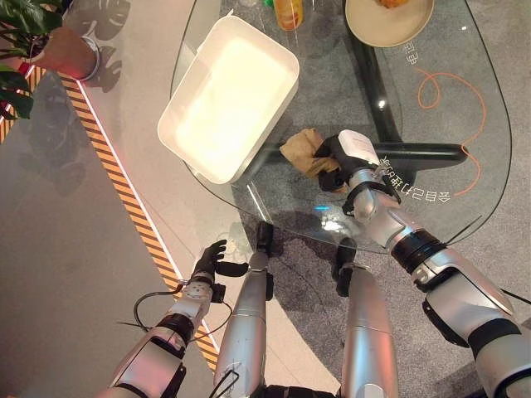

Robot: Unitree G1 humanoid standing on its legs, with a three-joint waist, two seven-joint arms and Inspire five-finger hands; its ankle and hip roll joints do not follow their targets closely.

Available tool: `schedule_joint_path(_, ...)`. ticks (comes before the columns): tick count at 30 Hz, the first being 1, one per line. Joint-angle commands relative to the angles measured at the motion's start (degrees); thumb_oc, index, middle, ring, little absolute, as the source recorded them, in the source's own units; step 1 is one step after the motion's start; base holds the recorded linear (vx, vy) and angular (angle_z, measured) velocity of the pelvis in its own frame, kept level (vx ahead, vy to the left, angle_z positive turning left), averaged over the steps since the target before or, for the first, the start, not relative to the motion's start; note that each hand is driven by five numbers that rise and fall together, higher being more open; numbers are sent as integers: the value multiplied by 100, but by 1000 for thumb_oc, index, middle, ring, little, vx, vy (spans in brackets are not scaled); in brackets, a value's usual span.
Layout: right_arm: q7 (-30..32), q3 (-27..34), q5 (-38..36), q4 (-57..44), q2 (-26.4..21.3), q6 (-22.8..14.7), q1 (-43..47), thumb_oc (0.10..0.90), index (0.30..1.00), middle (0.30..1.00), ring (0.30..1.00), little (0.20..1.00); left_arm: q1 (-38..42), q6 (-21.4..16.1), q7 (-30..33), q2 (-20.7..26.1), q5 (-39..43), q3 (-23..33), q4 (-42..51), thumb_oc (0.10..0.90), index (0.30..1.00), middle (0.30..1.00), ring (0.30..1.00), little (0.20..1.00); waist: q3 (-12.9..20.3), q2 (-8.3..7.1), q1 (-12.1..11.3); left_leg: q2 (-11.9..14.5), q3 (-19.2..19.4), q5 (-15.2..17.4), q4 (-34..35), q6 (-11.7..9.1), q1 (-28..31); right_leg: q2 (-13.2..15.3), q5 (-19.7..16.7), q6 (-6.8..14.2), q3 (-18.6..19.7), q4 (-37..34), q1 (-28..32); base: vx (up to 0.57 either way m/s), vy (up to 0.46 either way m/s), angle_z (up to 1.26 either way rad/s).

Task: Wipe the table with a cloth and put it in the basket.

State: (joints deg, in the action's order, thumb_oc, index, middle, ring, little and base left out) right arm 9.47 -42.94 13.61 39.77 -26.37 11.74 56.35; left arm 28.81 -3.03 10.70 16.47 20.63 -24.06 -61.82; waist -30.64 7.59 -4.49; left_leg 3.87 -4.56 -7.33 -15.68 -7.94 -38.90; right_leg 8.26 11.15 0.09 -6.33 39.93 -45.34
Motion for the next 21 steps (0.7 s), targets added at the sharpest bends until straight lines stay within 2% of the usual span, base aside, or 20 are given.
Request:
schedule_joint_path(1, -729, -476, 78, -543, 672, -788, 240, 100, 300, 300, 300, 200, -26, 12, 127, 108, -121, 41, -21, 800, 900, 900, 900, 900, 85, -106, -63, -760, 527, 637, -626, 617, -6, -188, -769, 12, -271, -1220, 285, 0, 0, 0)
schedule_joint_path(5, -1069, -544, 1, -551, 666, -842, 229, 100, 300, 300, 300, 200, -18, 39, 108, 119, -144, 38, 0, 800, 900, 900, 900, 900, 85, -111, -69, -761, 531, 626, -621, 618, -6, -182, -785, 10, -279, -1228, 279, 9, -4, 7)
schedule_joint_path(15, -1466, -616, -82, -588, 638, -963, 220, 100, 300, 300, 300, 200, 21, 102, 63, 173, -173, 52, 37, 800, 900, 900, 900, 900, 85, -145, -84, -747, 516, 606, -630, 620, -14, -189, -805, 6, -298, -1213, 271, 3, -3, 2)
schedule_joint_path(21, -1328, -583, 20, -551, 625, -901, 183, 100, 300, 300, 300, 200, 30, 95, 63, 191, -148, 58, 4, 800, 900, 900, 900, 900, 85, -138, -87, -762, 488, 575, -610, 626, -48, -209, -815, 4, -295, -1216, 236, 0, 0, 0)
